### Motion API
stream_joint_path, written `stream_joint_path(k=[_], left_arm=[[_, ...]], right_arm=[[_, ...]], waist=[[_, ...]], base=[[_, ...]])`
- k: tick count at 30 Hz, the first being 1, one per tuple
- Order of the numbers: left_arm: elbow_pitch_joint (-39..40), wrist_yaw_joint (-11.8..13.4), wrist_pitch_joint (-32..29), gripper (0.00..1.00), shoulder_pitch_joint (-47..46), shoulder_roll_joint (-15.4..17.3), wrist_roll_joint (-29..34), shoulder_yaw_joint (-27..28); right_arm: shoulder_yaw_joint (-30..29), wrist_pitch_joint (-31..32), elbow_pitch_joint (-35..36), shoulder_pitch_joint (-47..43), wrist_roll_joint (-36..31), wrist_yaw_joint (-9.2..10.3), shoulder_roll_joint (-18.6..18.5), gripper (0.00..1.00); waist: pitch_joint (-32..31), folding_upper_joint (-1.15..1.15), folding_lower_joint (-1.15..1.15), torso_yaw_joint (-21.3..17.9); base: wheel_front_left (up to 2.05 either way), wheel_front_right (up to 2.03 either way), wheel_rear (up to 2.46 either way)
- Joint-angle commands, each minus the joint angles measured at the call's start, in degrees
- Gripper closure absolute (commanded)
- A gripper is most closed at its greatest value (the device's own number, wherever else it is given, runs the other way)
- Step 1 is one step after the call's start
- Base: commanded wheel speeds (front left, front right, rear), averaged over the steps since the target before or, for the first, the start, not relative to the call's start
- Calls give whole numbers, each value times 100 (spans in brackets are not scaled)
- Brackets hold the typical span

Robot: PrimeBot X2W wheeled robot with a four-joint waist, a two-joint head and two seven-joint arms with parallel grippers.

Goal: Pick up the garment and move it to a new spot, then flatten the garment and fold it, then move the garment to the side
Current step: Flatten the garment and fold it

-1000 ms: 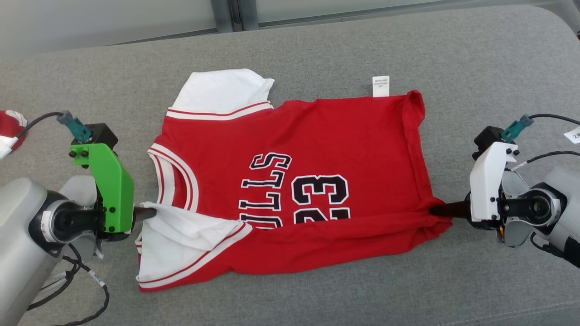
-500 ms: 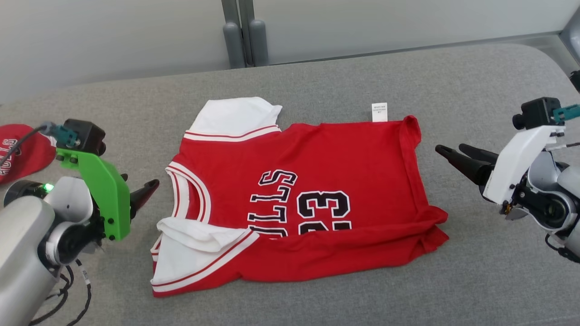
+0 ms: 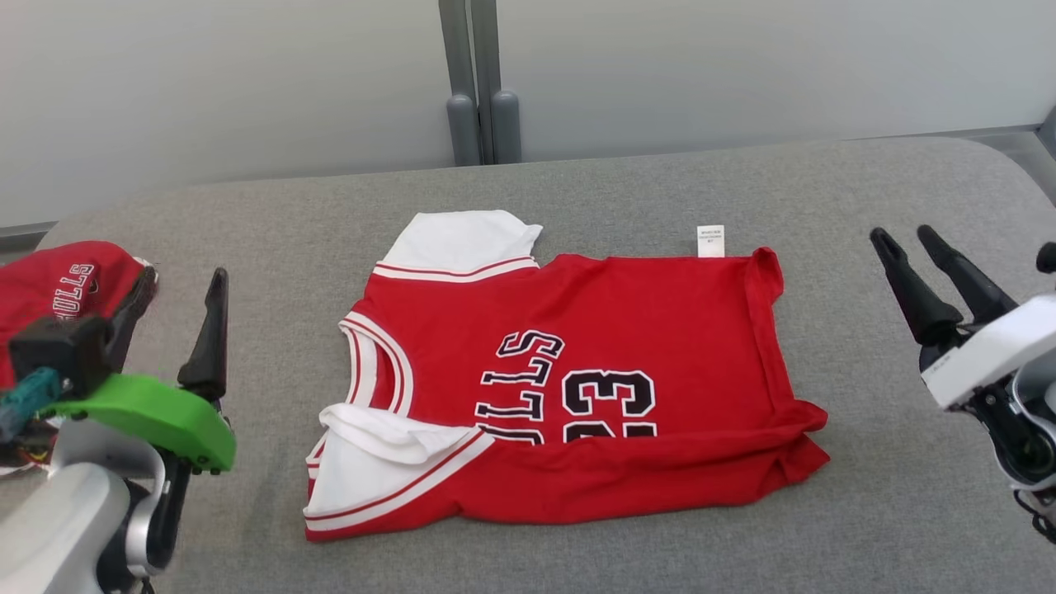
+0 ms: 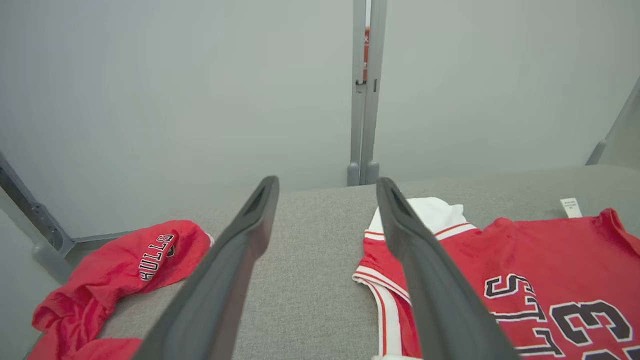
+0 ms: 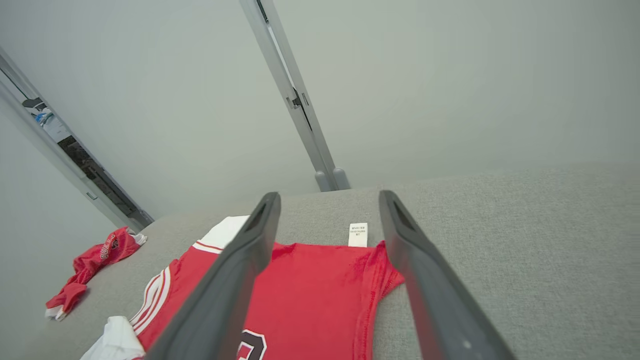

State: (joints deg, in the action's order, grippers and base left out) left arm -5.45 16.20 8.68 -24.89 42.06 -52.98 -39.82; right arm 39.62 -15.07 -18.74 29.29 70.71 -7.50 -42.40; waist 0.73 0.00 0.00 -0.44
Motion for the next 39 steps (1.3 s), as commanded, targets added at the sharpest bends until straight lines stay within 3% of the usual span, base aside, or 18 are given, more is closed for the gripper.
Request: stream_joint_path(k=[1, 6, 13, 18, 22, 26, 30, 39], left_arm=[[28, 121, 290, 0, 296, -114, 11, 86], [163, 306, 655, 0, 1036, -493, 345, 596], [495, -7, 650, 0, 2180, -1267, 1448, 1654], [363, -451, 652, 0, 2717, -1838, 1931, 2150], [154, -774, 652, 0, 2708, -2053, 2209, 2318], [-233, -973, 652, 0, 2659, -2082, 2328, 2265], [-721, -1137, 261, 0, 2551, -2120, 2182, 2074], [-1513, -1473, -350, 0, 2145, -2297, 1968, 1736]], right_arm=[[-416, -8, 10, -524, -384, 2, 212, 0], [-1971, -11, 486, -1817, -1557, 1, 1028, 0], [-2769, -11, 819, -2889, -2527, 1, 1667, 0], [-2574, -11, 500, -3067, -2889, 1, 1901, 0], [-2287, -12, 158, -2882, -3013, 2, 1907, 0], [-2058, 142, -346, -2611, -3116, 2, 1866, 0], [-1803, 357, -820, -2285, -3329, 1, 1902, 0], [-1071, 562, -1268, -1782, -3523, 2, 1897, 0]], waist=[[2, 0, 0, 13], [29, 0, 0, -20], [100, 0, 0, -71], [128, 0, 0, -58], [162, 0, 0, -5], [213, 0, 0, 1], [289, 0, 0, 1], [522, 0, 0, 34]], base=[[0, 0, 0], [0, 0, 0], [0, 0, 0], [0, 0, 0], [0, 0, 0], [0, 0, 0], [0, 0, 0], [0, 0, 0]])
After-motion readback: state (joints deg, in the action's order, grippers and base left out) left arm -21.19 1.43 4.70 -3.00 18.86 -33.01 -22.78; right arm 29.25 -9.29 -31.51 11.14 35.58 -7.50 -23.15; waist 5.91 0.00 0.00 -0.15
